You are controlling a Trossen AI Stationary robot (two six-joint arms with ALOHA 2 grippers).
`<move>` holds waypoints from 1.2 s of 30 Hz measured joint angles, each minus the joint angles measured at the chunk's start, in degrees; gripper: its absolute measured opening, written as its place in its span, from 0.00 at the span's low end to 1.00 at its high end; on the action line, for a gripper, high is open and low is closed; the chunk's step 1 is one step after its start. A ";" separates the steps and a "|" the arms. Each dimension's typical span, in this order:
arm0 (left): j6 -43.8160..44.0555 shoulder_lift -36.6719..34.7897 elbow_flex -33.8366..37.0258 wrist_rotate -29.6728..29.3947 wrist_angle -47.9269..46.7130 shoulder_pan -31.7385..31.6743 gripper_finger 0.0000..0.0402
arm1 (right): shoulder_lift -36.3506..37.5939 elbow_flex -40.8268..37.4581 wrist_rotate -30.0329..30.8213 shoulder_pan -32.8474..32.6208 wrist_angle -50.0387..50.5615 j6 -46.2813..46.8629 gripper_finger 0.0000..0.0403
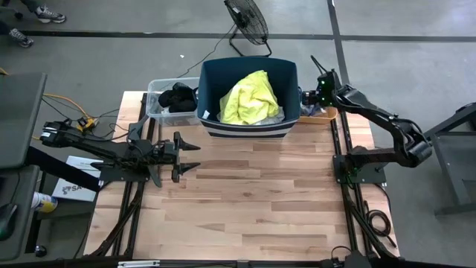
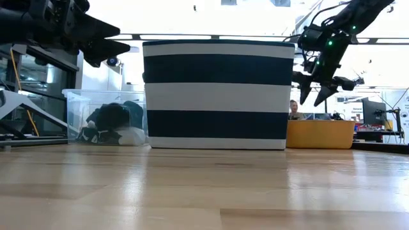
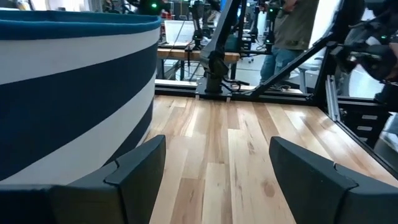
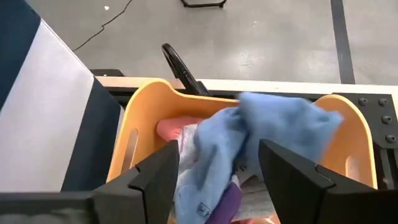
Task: Pick & Place Cloths
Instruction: Return to Home Position
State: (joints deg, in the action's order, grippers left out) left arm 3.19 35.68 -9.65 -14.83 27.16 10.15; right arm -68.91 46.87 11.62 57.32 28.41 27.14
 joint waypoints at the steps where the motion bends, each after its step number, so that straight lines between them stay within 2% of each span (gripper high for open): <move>1: -0.02 0.00 0.00 -0.44 0.02 0.00 0.70 | 0.20 0.00 -0.27 0.00 0.21 0.02 0.52; 6: -0.36 -0.02 0.00 -0.80 -0.51 0.00 0.70 | 2.14 0.00 -4.75 -0.80 2.82 -1.39 0.44; 10: -0.36 -2.01 -0.03 -2.00 -3.36 0.00 0.70 | 6.75 0.00 -7.43 -3.82 4.98 -4.22 0.33; 16: -1.21 -6.78 -0.07 -2.36 -8.42 -0.02 0.70 | 16.71 0.00 -13.44 -14.03 5.25 -12.18 0.20; 22: -3.14 -12.94 -0.07 -2.51 -13.03 -0.02 0.70 | 27.42 -0.28 -20.53 -26.85 5.13 -15.55 0.14; 25: -3.11 -15.37 -0.07 -2.49 -16.14 -0.02 0.70 | 32.46 -4.06 -21.99 -33.36 -2.29 -15.32 0.13; 30: -2.96 -17.29 -0.07 -2.49 -18.56 -0.02 0.70 | 38.29 -17.74 -25.44 -42.09 -22.42 -13.26 0.14; 33: -2.96 -17.27 1.41 -2.49 -15.69 -0.02 0.70 | 38.89 -25.47 -23.15 -46.07 -35.07 -11.44 0.14; 36: -2.92 -17.27 6.42 -2.58 -8.26 -0.02 0.70 | 38.91 -31.28 -18.07 -48.89 -43.95 -10.56 0.14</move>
State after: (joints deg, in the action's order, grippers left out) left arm 0.27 18.41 -3.23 -17.41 18.89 10.13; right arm -30.00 15.59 -6.45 8.43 -15.53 16.58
